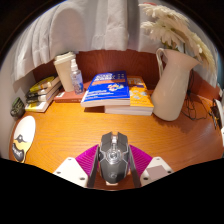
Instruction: Arrange mouse
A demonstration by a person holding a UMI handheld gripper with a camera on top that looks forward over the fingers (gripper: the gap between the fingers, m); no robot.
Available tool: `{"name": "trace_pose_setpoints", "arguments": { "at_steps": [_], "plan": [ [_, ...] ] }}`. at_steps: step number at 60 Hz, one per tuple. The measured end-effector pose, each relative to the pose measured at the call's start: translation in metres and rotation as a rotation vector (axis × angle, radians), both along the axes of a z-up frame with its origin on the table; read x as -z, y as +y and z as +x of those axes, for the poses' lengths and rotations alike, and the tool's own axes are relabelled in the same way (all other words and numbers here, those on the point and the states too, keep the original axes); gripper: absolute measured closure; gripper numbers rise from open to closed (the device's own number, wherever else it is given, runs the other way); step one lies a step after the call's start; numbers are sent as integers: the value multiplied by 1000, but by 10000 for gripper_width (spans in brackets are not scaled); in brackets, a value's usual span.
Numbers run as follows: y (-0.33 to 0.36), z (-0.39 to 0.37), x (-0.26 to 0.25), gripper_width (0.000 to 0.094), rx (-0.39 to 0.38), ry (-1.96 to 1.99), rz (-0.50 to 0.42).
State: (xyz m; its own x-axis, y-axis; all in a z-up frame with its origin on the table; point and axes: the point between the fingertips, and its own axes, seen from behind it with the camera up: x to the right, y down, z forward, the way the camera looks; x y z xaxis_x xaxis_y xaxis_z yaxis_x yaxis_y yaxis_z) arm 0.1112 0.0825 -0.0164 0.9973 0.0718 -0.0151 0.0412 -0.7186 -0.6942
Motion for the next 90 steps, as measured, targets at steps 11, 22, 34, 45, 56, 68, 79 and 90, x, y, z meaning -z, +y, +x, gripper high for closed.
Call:
{"name": "trace_pose_setpoints", "arguments": {
  "at_steps": [11, 22, 34, 45, 56, 68, 79, 90],
  "plan": [
    [6, -2, -3, 511, -21, -41, 32],
    [9, -7, -3, 569, -13, -67, -2],
    [33, -23, -97, 566, 82, -38, 121],
    [59, -73, -242, 562, 158, -4, 341],
    [54, -189, -314, 560, 113, 84, 429],
    [33, -320, -226, 570, 13, 96, 295],
    [2, -382, -80, 571, -33, 50, 73],
    [-24, -397, -3, 567, -48, 10, -44]
  ]
}}
